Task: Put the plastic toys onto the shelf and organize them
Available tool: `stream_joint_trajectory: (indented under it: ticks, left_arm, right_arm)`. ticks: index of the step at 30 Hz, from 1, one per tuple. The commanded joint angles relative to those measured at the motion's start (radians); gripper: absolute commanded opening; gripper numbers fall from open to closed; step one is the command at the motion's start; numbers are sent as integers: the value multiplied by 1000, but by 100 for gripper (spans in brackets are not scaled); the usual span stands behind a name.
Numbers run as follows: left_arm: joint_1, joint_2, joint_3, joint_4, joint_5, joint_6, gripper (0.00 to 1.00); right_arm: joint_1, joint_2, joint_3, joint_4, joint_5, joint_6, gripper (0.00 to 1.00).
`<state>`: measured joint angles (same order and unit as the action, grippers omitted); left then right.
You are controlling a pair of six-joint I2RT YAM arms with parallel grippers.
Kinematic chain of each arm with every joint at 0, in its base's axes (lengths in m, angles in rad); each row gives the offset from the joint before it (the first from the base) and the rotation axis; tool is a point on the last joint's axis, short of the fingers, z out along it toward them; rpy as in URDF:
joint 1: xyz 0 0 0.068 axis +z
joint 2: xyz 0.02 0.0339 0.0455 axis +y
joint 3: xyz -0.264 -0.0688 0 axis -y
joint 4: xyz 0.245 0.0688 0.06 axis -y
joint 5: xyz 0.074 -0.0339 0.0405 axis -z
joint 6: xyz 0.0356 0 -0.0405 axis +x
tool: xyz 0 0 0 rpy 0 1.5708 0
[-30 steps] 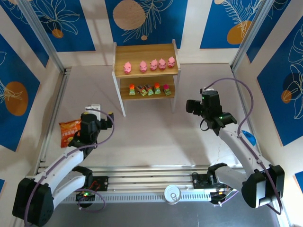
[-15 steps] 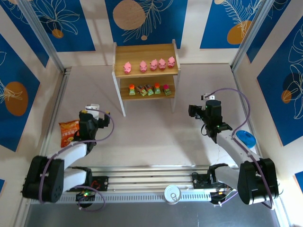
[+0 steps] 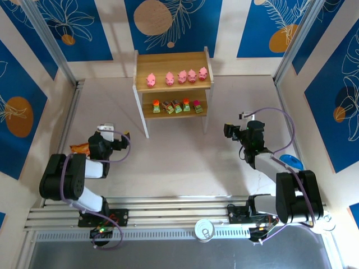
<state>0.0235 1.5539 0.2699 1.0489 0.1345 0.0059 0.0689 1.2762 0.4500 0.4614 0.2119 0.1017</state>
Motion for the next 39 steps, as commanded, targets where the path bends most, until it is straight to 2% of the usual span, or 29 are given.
stream_joint_trajectory:
  ticks: [1,4,9,13,17,18,39]
  left_arm:
    - [19,21,12,82,108,-7,100]
    - [19,19,68,-22,153,16,100]
    - [17,22,71,-22,159,20,100]
    - [16,21,69,-23,157,20,100]
    - [16,21,69,-21,157,20,100]
    - [15,21,70,-22,158,20,100]
    - [12,21,74,-29,155,25,100]
  right_arm:
    - [-12,34,-15,147,-55,-27,84]
    - [-14,78,-29,218,-65,-40,84]
    - [9,186,-78,389,-82,-78,85]
    - [-33,234,-62,382,-165,-63,86]
    - [-69,252,-31,349,-159,-10,87]
    - [-69,246,-24,323,-159,-10,100]
    - [-73,247,-26,332,-151,-2,99]
